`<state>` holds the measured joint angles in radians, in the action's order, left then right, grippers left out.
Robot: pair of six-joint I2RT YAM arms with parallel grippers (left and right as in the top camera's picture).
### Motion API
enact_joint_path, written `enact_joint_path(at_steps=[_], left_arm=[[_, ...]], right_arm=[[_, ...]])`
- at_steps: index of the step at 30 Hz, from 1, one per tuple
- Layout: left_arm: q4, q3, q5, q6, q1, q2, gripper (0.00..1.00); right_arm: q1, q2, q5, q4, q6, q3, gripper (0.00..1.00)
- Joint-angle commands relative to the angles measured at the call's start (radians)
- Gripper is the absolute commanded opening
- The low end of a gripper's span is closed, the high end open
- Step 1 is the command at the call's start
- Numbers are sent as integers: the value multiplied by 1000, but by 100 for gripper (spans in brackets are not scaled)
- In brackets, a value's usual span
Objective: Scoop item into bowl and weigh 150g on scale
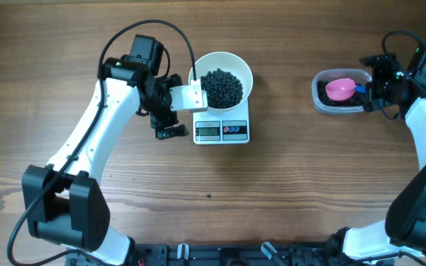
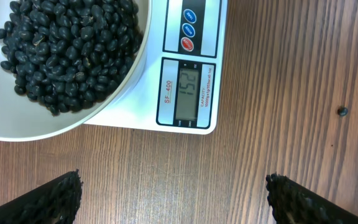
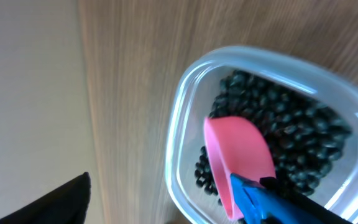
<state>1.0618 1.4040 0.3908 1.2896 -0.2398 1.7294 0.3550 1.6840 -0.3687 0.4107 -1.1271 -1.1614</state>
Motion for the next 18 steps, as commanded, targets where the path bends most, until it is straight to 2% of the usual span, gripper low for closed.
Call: enact_joint_path(at_steps=[1,11,15,18], left_arm=[[1,0,12,16,6,-13,100],[1,0,12,16,6,-13,100],[1,0,12,16,6,-13,100],[1,0,12,16,6,-13,100]], right_arm=[[-2,-1,136,19,2,-3,100],[-2,-1,216,145,2,-3,100],[-2,-1,224,144,1,-3,100],[-2,-1,163,21,-1,-3,100]])
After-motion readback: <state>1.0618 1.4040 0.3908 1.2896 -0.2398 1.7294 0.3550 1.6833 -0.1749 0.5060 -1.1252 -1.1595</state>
